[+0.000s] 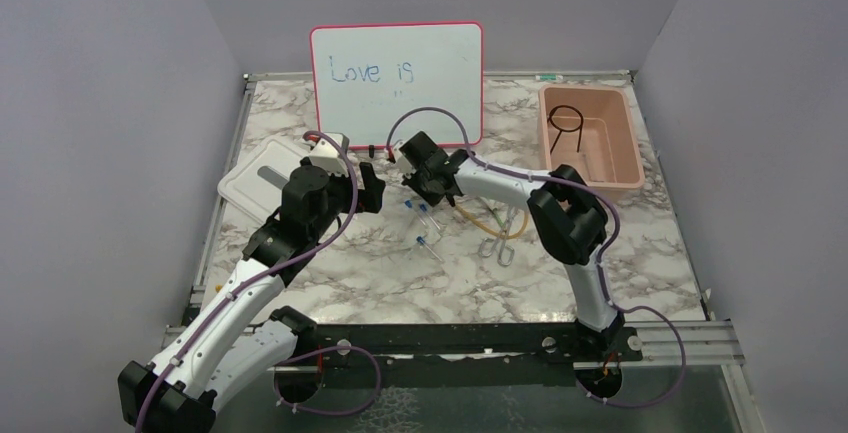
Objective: Organize the chemistry lab equipment
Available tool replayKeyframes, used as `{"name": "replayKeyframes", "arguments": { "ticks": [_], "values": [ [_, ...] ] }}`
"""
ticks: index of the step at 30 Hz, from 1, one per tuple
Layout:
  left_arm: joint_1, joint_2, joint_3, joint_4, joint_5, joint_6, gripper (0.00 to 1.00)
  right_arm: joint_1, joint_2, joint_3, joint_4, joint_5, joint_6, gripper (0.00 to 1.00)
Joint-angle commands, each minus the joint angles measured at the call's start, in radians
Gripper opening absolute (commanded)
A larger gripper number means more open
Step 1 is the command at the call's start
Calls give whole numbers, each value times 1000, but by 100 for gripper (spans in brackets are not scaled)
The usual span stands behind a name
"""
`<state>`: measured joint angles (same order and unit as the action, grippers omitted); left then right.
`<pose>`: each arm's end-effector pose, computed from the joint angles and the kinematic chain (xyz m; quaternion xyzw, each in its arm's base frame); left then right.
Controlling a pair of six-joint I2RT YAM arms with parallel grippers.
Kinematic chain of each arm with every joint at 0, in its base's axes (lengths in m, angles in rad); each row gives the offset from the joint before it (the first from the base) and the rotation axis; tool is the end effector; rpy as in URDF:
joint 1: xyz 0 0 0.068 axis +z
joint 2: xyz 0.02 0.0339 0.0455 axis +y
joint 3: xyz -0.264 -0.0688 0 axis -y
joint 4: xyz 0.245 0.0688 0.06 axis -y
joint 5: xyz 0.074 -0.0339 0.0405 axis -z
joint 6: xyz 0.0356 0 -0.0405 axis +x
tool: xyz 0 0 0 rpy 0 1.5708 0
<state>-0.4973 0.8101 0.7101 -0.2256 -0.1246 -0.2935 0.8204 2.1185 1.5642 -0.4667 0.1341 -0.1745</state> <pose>0.1703 -0.0874 0.3050 0.0464 0.8103 -0.1775 0.5566 0.3134 0.3292 0.1678 -0.4423 0.8526 0.0248 0.2773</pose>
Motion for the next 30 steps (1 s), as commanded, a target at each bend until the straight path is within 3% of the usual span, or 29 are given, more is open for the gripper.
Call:
{"name": "replayKeyframes", "arguments": {
  "ticks": [1, 9, 15, 23, 27, 30],
  "values": [
    [8, -7, 15, 7, 3, 9, 94, -7, -99, 33, -20, -23, 25, 1],
    [9, -24, 10, 11, 29, 0, 95, -20, -366, -51, 39, 16, 123, 0],
    [9, -19, 9, 16, 72, -7, 95, -92, -602, -105, 44, 194, 172, 1],
    [11, -12, 7, 24, 111, -12, 95, -527, -732, -117, -50, 264, 238, 1],
    [11, -7, 8, 28, 123, -12, 95, -765, -703, -128, -57, 173, 260, 1],
    [11, -7, 6, 31, 123, -12, 95, -857, -660, -173, -32, 138, 261, 1]
  ]
}}
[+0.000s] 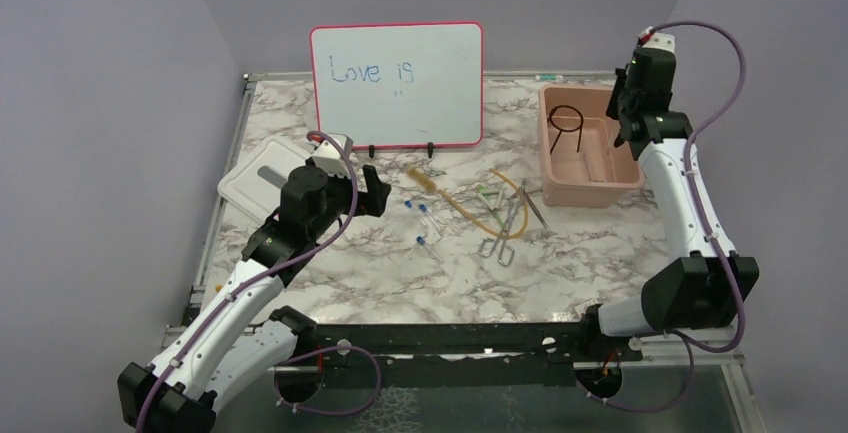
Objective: Organize the chemistry lab equipment
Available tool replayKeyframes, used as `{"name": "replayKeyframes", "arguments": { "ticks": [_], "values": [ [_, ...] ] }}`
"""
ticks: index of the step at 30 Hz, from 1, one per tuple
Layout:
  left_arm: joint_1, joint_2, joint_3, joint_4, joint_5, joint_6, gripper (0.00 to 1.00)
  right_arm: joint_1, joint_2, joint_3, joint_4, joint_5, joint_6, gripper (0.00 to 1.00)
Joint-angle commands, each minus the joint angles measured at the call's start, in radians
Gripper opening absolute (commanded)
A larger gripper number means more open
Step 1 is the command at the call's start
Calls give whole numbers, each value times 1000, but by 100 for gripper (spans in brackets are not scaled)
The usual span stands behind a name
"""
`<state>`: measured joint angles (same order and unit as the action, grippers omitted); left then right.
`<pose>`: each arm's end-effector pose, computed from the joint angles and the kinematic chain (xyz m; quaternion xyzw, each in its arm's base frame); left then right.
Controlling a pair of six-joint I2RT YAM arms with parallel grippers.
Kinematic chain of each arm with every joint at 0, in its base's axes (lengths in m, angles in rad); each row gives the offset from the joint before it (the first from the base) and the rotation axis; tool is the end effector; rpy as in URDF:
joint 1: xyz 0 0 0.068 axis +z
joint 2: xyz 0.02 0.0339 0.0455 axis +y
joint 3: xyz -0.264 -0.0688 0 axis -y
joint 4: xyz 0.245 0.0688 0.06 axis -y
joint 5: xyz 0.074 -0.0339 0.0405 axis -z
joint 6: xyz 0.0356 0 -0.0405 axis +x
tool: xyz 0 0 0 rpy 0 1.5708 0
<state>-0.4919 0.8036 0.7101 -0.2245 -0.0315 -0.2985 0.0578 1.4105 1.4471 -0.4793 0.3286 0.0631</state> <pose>0.1683 -0.0889 0.3061 0.0690 0.8072 -0.2139 0.5459 0.3179 0.0069 0.3969 0.0897 0.8335 -0.1061 0.5348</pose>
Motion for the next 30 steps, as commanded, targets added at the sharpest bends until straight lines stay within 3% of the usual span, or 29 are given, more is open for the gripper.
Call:
{"name": "replayKeyframes", "arguments": {
  "ticks": [1, 8, 13, 18, 22, 30],
  "values": [
    [6, 1, 5, 31, 30, -7, 95, -106, 66, -76, -7, -67, 23, 1],
    [6, 13, 5, 31, 30, -5, 95, -129, 194, -201, 73, -140, 22, 1],
    [6, 22, 7, 31, 30, -5, 95, -130, 281, -216, 109, -102, -2, 2],
    [7, 29, 6, 31, 29, -4, 95, -129, 325, -202, 94, -26, 10, 16],
    [8, 35, 9, 32, 29, -4, 95, -129, 294, -192, 77, -15, 33, 34],
    [10, 26, 11, 27, 20, 8, 96, -124, 171, -111, -60, -79, 98, 38]
  ]
}}
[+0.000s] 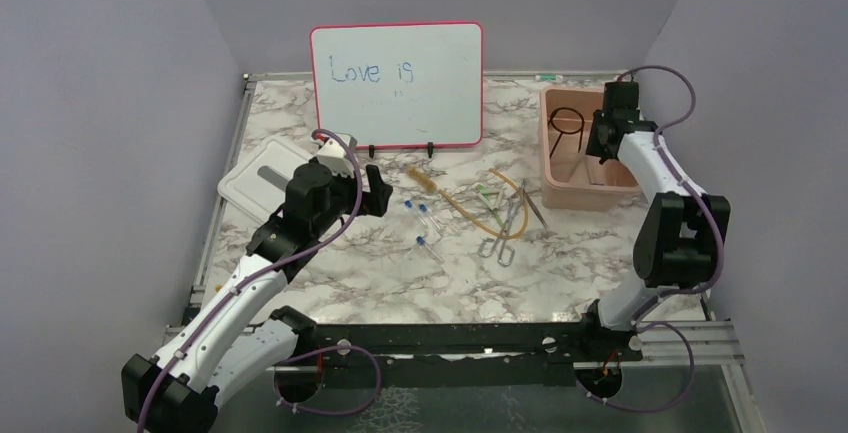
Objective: Organize the chemistry lab equipment
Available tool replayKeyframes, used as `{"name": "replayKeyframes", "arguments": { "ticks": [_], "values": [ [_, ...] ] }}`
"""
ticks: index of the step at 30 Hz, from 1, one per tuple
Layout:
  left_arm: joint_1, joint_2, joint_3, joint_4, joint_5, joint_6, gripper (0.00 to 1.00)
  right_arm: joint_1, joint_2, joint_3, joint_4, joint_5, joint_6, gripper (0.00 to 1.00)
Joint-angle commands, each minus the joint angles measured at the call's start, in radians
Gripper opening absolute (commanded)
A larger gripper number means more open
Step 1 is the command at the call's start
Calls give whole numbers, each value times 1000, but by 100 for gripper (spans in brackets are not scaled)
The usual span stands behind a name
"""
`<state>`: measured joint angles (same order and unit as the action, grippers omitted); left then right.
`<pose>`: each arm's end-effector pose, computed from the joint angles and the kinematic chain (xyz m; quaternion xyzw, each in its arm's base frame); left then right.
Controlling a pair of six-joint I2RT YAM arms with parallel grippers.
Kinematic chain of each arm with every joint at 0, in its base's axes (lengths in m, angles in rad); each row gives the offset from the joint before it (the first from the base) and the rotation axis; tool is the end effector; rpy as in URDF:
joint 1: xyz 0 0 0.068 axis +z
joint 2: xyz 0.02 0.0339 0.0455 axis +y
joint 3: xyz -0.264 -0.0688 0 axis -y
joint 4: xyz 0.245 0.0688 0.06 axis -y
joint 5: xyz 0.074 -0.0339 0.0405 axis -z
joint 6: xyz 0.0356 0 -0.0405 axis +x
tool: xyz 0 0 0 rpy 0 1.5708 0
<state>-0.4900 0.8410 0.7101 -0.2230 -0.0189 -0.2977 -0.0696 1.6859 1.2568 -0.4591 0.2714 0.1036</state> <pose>0.1746 -0.0924 0.2998 0.0734 0.8172 -0.2122 0.5308 0.3648 -0.0350 0.2443 0.1259 0.9262 -0.1218 0.3338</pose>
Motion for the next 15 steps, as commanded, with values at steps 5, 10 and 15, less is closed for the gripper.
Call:
{"name": "replayKeyframes", "arguments": {
  "ticks": [5, 10, 15],
  "values": [
    [8, -18, 11, 21, 0, 12, 99, 59, -234, 102, -131, -119, 127, 39],
    [8, -24, 3, 26, 37, 13, 99, 265, -324, 128, -187, -125, 155, 40],
    [8, -21, 3, 30, 36, 1, 97, 561, -360, 100, -207, -91, 222, 40]
  ]
}}
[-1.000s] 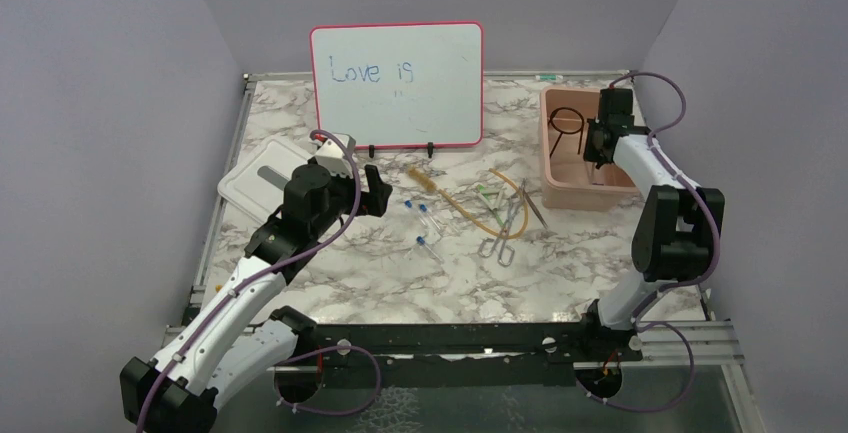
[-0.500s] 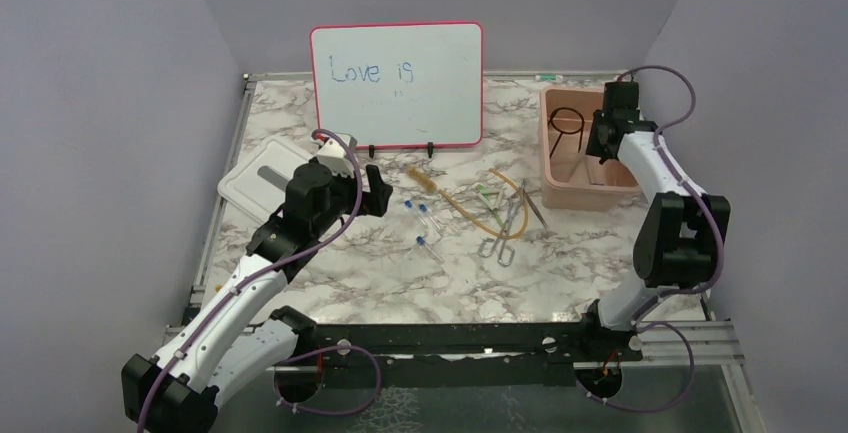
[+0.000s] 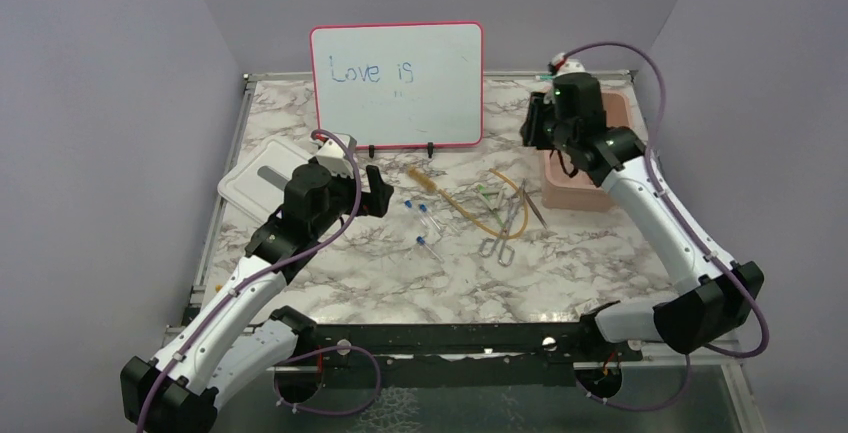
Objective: Organize the chemistry lab equipment
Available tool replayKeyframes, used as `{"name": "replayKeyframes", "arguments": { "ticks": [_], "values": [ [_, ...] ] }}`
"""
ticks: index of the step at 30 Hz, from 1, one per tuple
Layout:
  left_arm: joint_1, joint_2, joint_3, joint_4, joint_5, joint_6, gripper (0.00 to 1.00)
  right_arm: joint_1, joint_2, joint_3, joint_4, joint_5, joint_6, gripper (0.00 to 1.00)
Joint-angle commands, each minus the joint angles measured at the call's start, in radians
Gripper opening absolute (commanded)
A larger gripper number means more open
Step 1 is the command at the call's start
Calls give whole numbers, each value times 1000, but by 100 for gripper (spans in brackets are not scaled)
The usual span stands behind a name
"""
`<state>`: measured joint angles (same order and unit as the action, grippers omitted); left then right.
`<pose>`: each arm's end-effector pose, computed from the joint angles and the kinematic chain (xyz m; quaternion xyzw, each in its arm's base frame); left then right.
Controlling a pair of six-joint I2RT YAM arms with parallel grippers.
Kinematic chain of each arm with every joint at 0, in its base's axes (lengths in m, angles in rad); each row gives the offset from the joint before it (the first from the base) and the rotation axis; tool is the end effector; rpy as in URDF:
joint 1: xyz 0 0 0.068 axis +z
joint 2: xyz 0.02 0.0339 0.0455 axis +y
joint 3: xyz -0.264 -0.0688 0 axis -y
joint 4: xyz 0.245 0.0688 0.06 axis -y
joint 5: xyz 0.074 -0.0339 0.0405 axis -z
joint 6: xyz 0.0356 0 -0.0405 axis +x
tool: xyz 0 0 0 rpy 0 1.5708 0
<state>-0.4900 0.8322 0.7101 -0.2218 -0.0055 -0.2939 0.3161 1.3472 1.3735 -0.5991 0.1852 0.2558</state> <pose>0.1730 -0.0920 0.3015 0.0785 0.8139 -0.2178 0.5329 0.2837 0.0859 0.3783 0.0179 0.8752 0.0565 0.4800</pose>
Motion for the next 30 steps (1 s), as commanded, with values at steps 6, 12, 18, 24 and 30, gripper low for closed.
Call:
{"name": "replayKeyframes", "arguments": {
  "ticks": [6, 12, 18, 24, 30],
  "values": [
    [8, 3, 10, 8, -73, -41, 89, 462, 47, -110, 17, 1, 150, 41],
    [10, 8, 32, -28, -201, -77, 89, 671, 198, -171, 32, 44, 246, 41],
    [10, -33, 32, -94, -388, -198, 99, 751, 294, -246, 103, 77, 306, 41],
    [10, -74, 38, -121, -351, -136, 99, 763, 355, -289, 191, 26, 262, 41],
    [11, -123, 3, -64, -258, -49, 99, 778, 438, -286, 238, 32, 193, 38]
  ]
}}
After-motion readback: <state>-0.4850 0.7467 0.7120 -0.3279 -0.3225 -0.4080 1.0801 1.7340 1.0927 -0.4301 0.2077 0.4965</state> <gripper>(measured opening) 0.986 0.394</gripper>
